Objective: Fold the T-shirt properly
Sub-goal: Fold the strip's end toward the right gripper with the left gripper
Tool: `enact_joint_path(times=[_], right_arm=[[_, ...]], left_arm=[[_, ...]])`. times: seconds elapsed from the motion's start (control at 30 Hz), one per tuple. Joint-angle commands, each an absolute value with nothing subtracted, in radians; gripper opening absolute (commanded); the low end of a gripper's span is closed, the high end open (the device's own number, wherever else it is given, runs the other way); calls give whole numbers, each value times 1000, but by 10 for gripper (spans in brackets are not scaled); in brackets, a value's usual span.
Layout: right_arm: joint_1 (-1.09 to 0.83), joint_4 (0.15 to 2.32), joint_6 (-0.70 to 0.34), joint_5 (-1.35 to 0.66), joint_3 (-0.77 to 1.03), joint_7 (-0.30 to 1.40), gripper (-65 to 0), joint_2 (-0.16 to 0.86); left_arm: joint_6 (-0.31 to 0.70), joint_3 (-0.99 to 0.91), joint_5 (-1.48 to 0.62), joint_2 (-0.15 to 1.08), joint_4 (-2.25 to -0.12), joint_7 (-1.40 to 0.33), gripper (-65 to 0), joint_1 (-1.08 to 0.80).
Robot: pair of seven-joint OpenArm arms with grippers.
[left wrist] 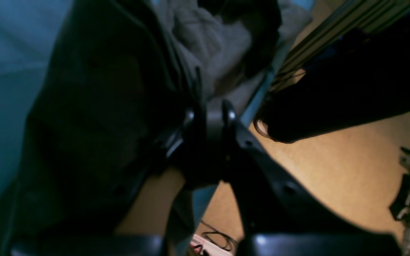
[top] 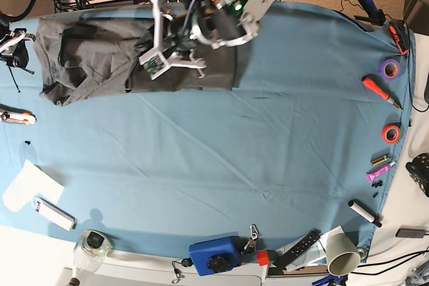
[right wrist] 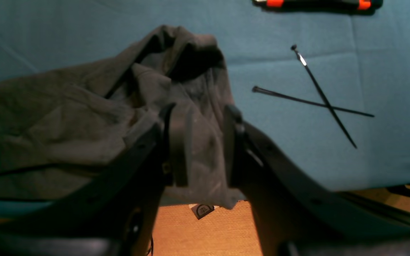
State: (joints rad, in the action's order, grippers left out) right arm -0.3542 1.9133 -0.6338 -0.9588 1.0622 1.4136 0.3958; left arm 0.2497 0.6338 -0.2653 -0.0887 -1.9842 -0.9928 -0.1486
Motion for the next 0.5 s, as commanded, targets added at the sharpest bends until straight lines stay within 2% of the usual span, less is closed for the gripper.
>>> enact_joint_path(times=[0.0,0.27,0.47], right_arm=[[-355,1929,-639,-971,1073,1394,-493,418],[-354,1929,-639,-968,1073,1394,-493,418],[-355,1929,-640,-967,1073,1393,-493,418]], left_arm=[[252,637,-279,-116,-1976,-970,-650,-128],[252,638,-284,-120,-1918,-956,-650,-69],[253,638,-284,-121,-1915,-877,-650,-69]])
